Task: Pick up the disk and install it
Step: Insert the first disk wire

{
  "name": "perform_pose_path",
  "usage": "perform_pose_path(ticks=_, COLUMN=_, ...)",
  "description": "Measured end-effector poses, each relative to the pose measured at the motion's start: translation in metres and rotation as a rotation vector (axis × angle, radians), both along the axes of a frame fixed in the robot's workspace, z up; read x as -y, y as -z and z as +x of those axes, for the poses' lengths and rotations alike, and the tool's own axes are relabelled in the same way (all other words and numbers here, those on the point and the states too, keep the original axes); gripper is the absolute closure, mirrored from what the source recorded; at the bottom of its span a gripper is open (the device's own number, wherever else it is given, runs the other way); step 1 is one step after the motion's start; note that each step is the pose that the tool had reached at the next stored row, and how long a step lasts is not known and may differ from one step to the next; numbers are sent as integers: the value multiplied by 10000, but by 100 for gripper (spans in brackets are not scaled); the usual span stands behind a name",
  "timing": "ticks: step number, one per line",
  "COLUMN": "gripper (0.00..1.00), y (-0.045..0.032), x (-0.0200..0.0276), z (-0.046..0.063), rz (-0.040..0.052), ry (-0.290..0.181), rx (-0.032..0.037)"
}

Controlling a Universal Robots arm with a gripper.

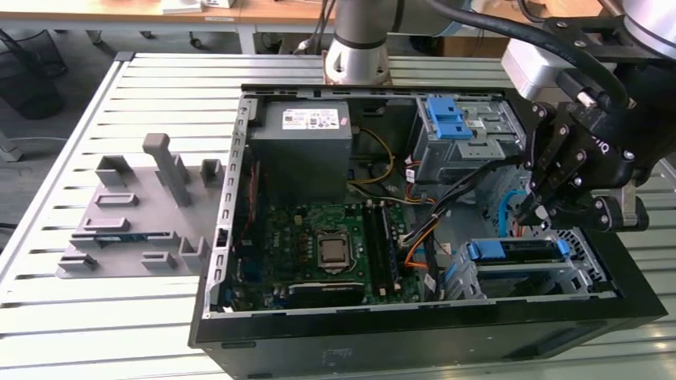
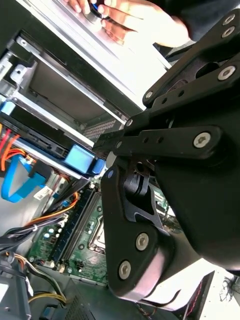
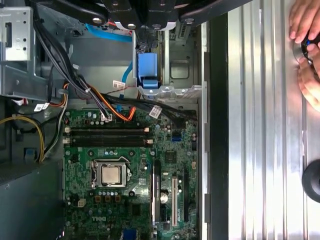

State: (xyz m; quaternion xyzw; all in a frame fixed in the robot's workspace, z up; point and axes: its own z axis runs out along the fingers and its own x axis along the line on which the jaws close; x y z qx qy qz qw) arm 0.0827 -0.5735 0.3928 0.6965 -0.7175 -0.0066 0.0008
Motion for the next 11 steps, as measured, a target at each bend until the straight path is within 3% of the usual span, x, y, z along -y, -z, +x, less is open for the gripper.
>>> perform_pose_path(ticks=11, gripper=89, y=9, x=-4, z=306, rz=0, ry=-1, rx=0)
